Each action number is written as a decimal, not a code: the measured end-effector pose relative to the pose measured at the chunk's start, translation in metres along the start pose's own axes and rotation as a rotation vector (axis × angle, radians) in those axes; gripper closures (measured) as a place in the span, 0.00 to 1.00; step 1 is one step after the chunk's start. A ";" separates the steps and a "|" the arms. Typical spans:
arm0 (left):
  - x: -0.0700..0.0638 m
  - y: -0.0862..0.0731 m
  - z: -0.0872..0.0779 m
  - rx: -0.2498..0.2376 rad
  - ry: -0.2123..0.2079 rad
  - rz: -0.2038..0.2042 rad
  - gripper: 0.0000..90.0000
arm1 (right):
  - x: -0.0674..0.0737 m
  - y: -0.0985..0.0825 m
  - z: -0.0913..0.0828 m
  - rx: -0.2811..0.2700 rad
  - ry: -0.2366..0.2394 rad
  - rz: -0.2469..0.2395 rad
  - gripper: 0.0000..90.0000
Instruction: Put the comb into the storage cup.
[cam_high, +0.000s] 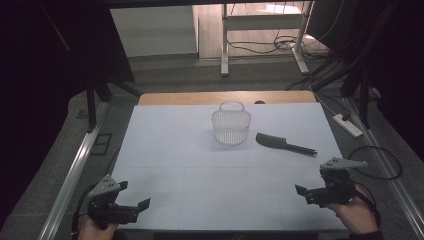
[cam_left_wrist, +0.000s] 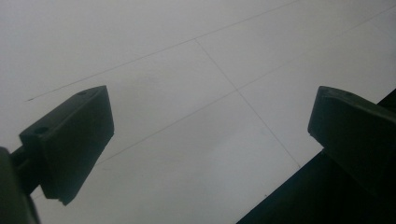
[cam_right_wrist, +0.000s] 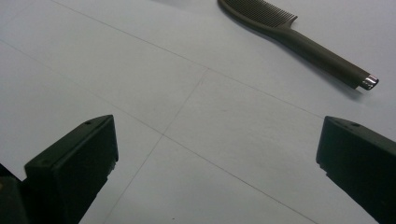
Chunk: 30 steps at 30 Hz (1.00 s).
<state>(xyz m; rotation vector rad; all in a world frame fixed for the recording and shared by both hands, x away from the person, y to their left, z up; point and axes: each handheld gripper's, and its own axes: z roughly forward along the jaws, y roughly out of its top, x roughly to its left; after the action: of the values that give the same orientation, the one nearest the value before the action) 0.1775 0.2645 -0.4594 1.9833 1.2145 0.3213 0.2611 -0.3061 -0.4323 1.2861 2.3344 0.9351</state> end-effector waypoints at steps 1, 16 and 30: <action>0.000 0.000 0.000 -0.001 0.000 -0.002 0.02 | -0.001 0.002 0.001 0.000 0.007 0.006 0.00; 0.001 0.000 0.000 -0.006 -0.003 -0.007 0.02 | -0.004 0.017 0.010 0.000 -0.003 -0.014 0.00; 0.001 0.000 -0.001 -0.009 -0.008 -0.011 0.02 | -0.010 0.030 0.021 0.018 -0.016 -0.022 0.00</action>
<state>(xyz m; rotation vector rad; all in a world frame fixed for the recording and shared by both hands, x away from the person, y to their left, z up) 0.1777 0.2659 -0.4595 1.9681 1.2167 0.3128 0.2968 -0.2951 -0.4278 1.2674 2.3457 0.8955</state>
